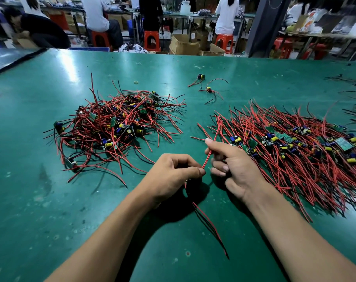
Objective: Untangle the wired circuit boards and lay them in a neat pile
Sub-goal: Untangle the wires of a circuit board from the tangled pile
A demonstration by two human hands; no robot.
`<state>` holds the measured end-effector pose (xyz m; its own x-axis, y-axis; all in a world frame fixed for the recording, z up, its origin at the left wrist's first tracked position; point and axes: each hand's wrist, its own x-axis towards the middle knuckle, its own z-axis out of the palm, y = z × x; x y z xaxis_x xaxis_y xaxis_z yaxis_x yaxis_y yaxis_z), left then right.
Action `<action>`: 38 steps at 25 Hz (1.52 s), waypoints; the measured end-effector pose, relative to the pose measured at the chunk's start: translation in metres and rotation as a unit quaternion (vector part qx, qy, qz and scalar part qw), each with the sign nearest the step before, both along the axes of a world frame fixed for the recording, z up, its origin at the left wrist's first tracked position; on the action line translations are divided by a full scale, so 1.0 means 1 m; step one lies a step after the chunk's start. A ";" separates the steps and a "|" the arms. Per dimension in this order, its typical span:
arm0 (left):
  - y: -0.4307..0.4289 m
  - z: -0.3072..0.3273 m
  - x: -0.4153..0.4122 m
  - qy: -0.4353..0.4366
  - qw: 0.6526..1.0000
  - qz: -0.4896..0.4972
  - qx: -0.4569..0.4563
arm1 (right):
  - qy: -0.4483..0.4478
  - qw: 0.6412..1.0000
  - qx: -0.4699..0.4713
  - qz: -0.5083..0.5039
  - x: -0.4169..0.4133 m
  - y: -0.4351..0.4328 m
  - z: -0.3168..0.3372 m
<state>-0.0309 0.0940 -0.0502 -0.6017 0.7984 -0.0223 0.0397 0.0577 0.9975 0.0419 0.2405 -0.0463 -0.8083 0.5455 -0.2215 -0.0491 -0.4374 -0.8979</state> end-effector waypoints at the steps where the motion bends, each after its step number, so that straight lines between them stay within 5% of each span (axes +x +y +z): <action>1: -0.001 0.001 0.000 -0.008 1.000 -0.004 0.001 | 0.005 1.000 -0.021 0.003 0.000 0.000 0.001; 30: -0.011 0.003 -0.007 -0.005 0.997 -0.063 -0.033 | 0.061 0.979 -0.192 -0.044 0.002 0.012 0.013; 34: -0.007 0.001 -0.004 -0.027 1.000 -0.003 -0.016 | 0.035 0.999 -0.020 -0.026 0.002 0.007 0.007; 38: -0.005 -0.002 -0.003 -0.063 0.997 0.054 0.002 | -0.007 0.989 0.104 0.109 0.004 -0.008 -0.007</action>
